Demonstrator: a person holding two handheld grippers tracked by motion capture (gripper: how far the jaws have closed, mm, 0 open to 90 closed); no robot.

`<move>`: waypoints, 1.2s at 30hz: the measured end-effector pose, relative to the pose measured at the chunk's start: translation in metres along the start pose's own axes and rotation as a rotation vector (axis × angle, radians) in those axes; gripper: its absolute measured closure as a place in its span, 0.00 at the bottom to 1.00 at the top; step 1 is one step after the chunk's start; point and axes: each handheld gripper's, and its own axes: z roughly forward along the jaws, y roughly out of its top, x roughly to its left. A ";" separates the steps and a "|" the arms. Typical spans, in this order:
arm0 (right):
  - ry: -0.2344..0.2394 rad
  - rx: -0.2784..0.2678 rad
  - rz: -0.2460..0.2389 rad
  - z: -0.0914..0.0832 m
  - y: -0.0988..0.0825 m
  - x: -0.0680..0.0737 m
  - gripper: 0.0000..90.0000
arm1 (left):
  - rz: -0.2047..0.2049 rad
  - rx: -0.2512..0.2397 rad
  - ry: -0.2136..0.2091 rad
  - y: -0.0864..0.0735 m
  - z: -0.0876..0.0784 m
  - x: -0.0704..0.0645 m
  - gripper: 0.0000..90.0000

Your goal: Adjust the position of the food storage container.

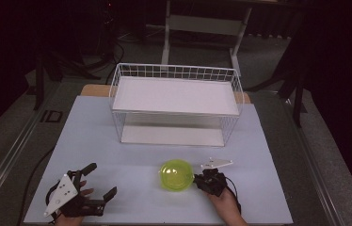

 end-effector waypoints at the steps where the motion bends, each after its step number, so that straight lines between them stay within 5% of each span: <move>1: 0.004 0.004 -0.011 0.003 0.001 0.003 1.00 | 0.002 0.000 -0.001 0.000 0.000 0.000 0.00; 11: 0.055 0.024 -0.036 0.010 0.003 0.020 1.00 | -0.010 0.000 -0.003 -0.001 0.000 0.002 0.00; 20: 0.013 0.008 -0.046 0.005 0.000 0.019 1.00 | 0.004 0.018 -0.031 0.000 0.003 -0.002 0.00; 29: -0.007 -0.035 -0.070 -0.019 -0.006 0.013 0.68 | 0.030 0.040 -0.054 0.002 0.007 -0.006 0.00; 34: 0.028 -0.053 -0.109 -0.032 -0.013 0.013 0.28 | 0.027 0.045 -0.074 0.003 0.009 -0.009 0.00; 36: 0.001 -0.067 -0.151 -0.037 -0.017 0.016 0.21 | 0.029 0.063 -0.099 0.004 0.011 -0.011 0.00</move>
